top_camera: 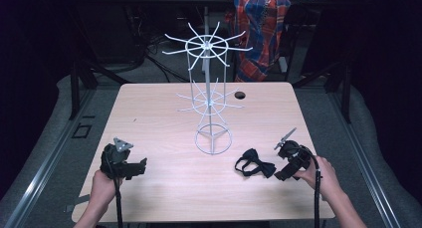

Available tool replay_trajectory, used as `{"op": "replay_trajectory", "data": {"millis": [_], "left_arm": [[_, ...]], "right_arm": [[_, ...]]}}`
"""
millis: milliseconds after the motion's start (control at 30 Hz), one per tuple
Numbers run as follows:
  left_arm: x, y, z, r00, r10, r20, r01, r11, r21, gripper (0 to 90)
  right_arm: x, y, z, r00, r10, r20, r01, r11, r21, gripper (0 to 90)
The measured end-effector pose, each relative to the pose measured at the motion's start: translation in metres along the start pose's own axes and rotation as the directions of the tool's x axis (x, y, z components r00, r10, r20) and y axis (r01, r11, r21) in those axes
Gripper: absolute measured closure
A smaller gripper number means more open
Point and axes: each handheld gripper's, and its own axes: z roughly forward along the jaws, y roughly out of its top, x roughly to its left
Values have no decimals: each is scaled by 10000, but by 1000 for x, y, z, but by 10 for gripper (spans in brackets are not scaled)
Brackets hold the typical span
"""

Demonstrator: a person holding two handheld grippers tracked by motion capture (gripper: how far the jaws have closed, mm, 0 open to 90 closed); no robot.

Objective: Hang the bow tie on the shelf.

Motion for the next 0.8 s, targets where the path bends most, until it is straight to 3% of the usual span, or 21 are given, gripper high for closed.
{"op": "replay_trajectory", "data": {"millis": [800], "left_arm": [[0,0,0,10000,-5,10,5,10000,16,156]], "right_arm": [[4,9,-2,9996,-270,-75,268,9993,-278,85]]}}
